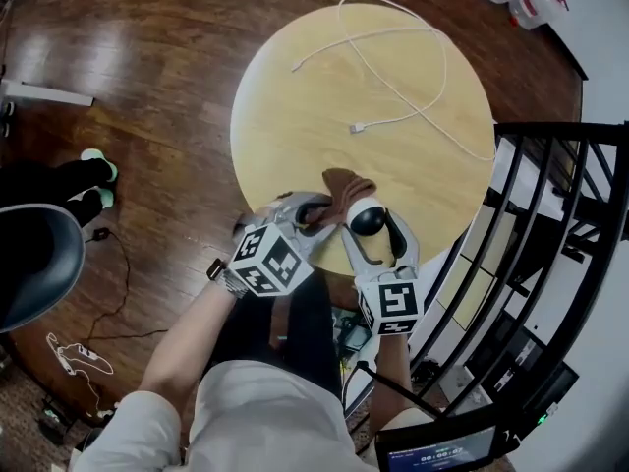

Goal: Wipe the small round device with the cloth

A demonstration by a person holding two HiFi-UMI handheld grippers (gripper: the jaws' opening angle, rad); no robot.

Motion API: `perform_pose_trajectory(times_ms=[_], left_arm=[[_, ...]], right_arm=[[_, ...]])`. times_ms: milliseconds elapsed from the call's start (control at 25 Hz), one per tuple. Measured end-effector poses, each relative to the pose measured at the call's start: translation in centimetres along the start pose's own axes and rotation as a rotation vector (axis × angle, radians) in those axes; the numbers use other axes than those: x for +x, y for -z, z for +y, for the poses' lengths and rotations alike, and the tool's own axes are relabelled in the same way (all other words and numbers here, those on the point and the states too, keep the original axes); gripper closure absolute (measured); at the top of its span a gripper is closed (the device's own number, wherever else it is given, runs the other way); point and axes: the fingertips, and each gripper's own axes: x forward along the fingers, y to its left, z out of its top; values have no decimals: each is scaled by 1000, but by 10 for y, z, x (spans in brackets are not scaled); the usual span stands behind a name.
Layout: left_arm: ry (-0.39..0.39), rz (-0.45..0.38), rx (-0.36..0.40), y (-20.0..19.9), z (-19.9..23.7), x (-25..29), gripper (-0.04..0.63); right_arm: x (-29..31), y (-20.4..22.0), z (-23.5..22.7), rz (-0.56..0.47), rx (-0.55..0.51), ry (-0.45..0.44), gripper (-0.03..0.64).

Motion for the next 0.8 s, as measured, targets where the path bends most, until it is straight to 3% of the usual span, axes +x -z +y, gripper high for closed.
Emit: perform_pose_trajectory(times_ms=[160, 360, 440, 600, 800], left_arm=[[20, 58, -8, 14, -1, 6, 523], [-11, 111, 13, 22, -3, 8, 522], [-49, 73, -20, 15, 2, 0, 522], [-149, -97, -127, -15, 29, -27, 522], [-198, -248, -122, -62, 50, -61, 522]], right_arm=[[1, -1, 1, 4, 0, -9, 305], [-4, -2, 1, 11, -3, 6, 305], [-5, -5, 1, 2, -5, 8, 305], [-5, -10, -3, -27, -31, 12, 305], [-10, -16, 4, -92, -36, -24, 300]])
